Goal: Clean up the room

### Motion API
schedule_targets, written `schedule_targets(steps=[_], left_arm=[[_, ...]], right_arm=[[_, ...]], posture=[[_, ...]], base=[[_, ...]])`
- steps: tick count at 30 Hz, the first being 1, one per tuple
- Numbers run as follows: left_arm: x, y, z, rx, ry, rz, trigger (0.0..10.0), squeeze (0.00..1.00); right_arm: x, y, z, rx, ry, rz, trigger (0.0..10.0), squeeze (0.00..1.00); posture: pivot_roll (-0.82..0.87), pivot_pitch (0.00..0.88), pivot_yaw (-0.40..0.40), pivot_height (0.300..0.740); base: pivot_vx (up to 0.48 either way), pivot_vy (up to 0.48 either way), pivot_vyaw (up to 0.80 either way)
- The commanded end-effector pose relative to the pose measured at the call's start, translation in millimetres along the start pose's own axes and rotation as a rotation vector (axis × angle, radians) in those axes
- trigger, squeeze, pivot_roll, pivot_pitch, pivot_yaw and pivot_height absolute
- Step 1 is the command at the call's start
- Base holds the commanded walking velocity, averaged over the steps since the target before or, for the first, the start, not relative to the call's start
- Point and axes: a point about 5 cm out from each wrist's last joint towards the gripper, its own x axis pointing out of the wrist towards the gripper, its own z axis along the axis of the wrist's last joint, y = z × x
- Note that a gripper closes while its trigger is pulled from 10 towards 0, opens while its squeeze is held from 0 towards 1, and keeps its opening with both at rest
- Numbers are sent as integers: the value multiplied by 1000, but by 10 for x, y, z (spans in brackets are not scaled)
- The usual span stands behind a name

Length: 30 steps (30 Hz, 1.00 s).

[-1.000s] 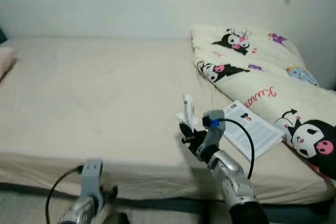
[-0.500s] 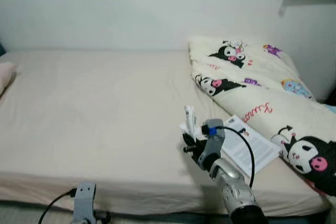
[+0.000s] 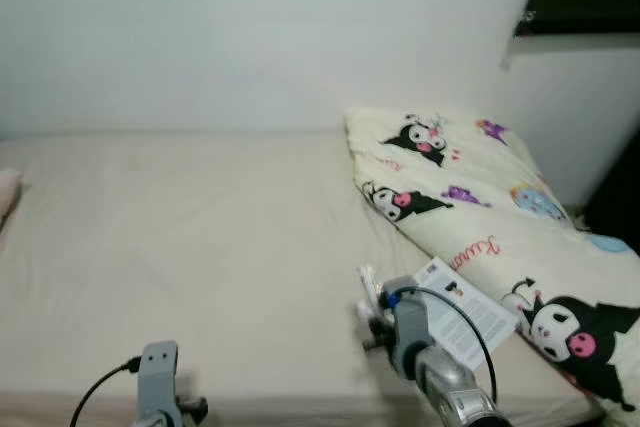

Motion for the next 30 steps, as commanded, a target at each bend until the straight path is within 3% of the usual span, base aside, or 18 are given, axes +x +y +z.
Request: schedule_targets(steps=[1, 3, 7, 13, 24, 30], left_arm=[[-8, -3, -101, -7, 40, 6, 10000, 0], [-10, -16, -129, -5, 46, 8, 10000, 0], [-13, -31, -153, 10, 42, -1, 10000, 0], [-18, -42, -182, 25, 41, -17, 10000, 0], [-14, -44, -156, 30, 40, -26, 10000, 0], [-13, -46, -149, 37, 39, -31, 10000, 0]], right_arm=[[-21, 37, -172, -9, 75, 4, 10000, 0], [-94, -21, -407, 47, 160, -52, 10000, 0], [-177, -67, -620, 154, 220, -122, 10000, 0], [-215, -33, -751, 181, 261, -136, 10000, 0], [-172, -31, -671, 201, 232, -151, 10000, 0], [-91, -60, -431, 243, 124, -127, 10000, 0]], posture=[[33, 0, 16, 704], [43, 0, 7, 704], [49, 0, 2, 704], [52, 0, 4, 704], [58, 0, 10, 704], [60, 0, 12, 704]], base=[[-469, 0, 0], [-469, 0, 625], [-234, 0, 734], [0, 0, 719], [0, 0, 719], [0, 0, 719]])
